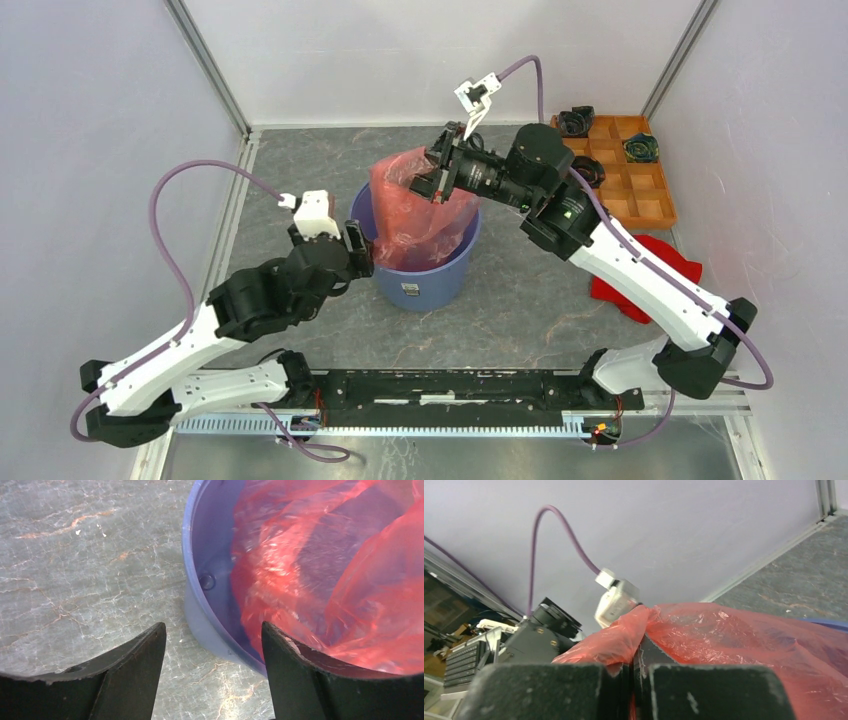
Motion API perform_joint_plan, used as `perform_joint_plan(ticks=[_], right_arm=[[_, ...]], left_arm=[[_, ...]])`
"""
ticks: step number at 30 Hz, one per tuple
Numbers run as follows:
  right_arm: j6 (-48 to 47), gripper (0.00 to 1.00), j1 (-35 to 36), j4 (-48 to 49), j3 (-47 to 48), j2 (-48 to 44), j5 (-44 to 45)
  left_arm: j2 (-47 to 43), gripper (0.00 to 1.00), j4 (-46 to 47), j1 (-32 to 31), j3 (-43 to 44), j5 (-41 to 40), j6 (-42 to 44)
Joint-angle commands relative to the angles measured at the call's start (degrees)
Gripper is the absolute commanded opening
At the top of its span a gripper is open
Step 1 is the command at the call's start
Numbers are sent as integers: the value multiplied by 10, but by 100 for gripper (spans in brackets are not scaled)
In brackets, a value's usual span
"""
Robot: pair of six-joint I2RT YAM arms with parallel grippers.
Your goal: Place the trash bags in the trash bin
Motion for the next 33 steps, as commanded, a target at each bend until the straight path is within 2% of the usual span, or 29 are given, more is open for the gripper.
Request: perform_joint_plan(ticks=[1, 6, 10, 15, 20, 22, 24, 27, 30, 33], right_arm=[[30, 1, 0, 50, -3, -42, 6], [83, 1, -1, 77, -91, -95, 78], [97, 0, -29, 63, -163, -123, 155], [130, 1, -107, 84, -221, -107, 58], [86, 1, -119, 69, -221, -119, 47], [44, 1, -120, 25, -197, -122, 60], [-5, 1, -120, -31, -169, -124, 81], [-98, 1, -119, -72, -149, -134, 79], [-188, 1, -120, -107, -135, -143, 60], [-244, 1, -120, -124, -125, -145, 27]], left_arm=[[5, 74, 60, 1, -19, -16, -33], [13, 65, 129, 1, -53, 0, -10], [21, 63, 199, 1, -80, 14, 5], [55, 58, 290, 1, -91, 72, 16], [103, 58, 310, 2, -70, 80, 28], [110, 57, 306, 2, -57, 80, 44], [100, 62, 286, 2, -46, 74, 53], [43, 82, 270, 2, -48, 86, 61], [-14, 87, 276, 2, -43, 162, 91], [-38, 96, 289, 2, -16, 267, 126]])
